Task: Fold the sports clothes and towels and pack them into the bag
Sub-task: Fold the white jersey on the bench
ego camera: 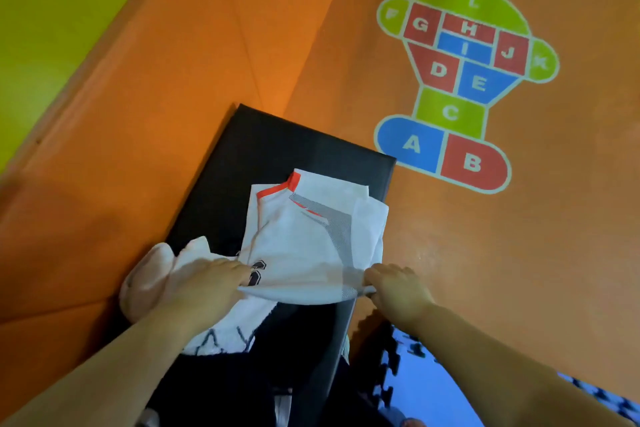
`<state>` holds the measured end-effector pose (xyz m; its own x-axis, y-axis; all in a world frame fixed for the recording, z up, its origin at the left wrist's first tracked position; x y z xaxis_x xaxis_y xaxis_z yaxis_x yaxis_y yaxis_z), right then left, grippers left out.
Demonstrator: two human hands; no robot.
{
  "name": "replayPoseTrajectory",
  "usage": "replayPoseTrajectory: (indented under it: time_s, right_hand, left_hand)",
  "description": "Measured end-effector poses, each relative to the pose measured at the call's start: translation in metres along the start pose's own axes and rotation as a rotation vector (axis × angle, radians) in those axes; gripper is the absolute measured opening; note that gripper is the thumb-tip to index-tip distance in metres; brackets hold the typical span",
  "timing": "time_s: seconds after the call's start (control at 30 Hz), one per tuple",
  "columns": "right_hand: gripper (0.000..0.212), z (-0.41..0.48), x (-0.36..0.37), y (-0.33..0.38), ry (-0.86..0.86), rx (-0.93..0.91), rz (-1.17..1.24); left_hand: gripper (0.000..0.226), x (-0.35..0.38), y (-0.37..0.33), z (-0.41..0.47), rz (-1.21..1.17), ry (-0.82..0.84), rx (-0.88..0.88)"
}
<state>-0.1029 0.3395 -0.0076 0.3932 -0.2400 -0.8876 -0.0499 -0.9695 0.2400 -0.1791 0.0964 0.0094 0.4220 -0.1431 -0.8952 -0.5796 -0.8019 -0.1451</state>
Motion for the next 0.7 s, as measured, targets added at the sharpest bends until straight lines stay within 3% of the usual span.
replayPoseTrajectory:
  time_s: [0.07, 0.2, 0.3, 0.4, 0.47, 0.6, 0.7]
  right_hand:
    - [0.018, -0.008, 0.012, 0.000, 0.015, 0.004, 0.047]
    - [0.017, 0.001, 0.010, -0.016, 0.054, 0.123, 0.261]
    - [0.016, 0.026, -0.012, -0.028, -0.008, 0.156, 0.310]
    - [0.012, 0.061, -0.042, -0.044, -0.092, 0.179, 0.311]
    - [0.009, 0.085, -0.058, -0.058, -0.140, 0.220, 0.326]
    - [0.045, 0.116, -0.072, -0.078, -0.271, 0.247, 0.077]
    - [0.057, 0.118, -0.057, -0.073, -0.329, 0.209, 0.041]
  left_hand:
    - [0.010, 0.013, 0.004, -0.012, -0.064, 0.081, -0.060]
    - [0.011, -0.004, 0.018, -0.001, -0.042, 0.048, -0.126]
    - [0.008, -0.023, 0.024, 0.027, -0.281, 0.023, -0.239]
    - [0.004, -0.045, 0.035, 0.070, -0.361, -0.073, -0.317]
    - [0.012, -0.062, 0.044, 0.098, -0.338, -0.217, -0.318]
    - [0.043, -0.083, 0.047, 0.136, -0.254, -0.520, -0.307]
    - [0.049, -0.054, 0.033, 0.147, -0.160, -0.459, -0.271]
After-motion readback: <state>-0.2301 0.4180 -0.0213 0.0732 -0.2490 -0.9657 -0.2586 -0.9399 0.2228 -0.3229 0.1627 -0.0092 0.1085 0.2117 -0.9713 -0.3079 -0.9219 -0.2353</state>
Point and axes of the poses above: each hand's wrist, its own z-axis towards the middle knuckle, its own x-axis out of the palm, y = z × x, the point moved 8 cm from there along z, towards the middle knuckle, and after that the axes turned 15 degrees about -y, right-handed, at the moved point
